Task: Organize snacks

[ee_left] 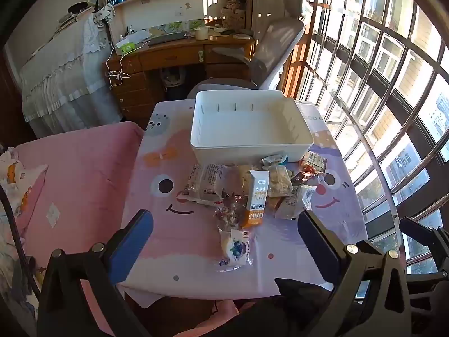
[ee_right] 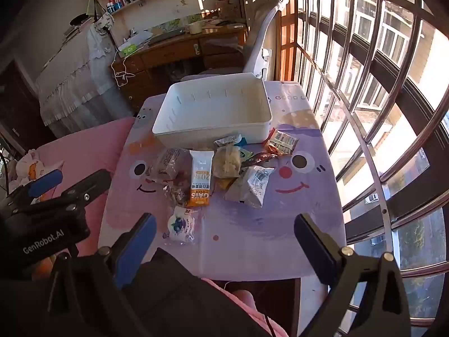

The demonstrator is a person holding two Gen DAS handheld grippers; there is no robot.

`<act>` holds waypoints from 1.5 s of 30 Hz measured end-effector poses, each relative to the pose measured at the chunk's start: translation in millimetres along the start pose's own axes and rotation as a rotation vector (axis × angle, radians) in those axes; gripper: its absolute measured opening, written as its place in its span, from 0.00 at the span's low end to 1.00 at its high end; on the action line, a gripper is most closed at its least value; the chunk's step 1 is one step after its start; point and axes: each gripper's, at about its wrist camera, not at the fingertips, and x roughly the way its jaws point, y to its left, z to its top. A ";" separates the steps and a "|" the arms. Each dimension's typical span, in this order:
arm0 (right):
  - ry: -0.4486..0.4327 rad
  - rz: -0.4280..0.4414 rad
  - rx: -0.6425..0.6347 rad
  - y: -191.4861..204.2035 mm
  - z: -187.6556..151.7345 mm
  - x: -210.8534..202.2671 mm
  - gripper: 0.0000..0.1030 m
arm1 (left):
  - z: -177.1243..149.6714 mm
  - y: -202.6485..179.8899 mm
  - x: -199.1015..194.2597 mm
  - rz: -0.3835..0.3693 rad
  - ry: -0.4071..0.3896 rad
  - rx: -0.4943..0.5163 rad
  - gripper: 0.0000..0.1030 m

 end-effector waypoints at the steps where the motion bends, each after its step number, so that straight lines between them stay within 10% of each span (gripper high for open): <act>1: 0.003 0.005 0.003 0.1 0.2 0.4 0.96 | 0.0 -0.2 0.2 0.003 0.003 0.002 1.00; 45: 0.003 0.002 0.028 -0.3 -6.2 -2.4 0.96 | -4.9 11.1 -4.0 0.000 0.022 -0.005 1.00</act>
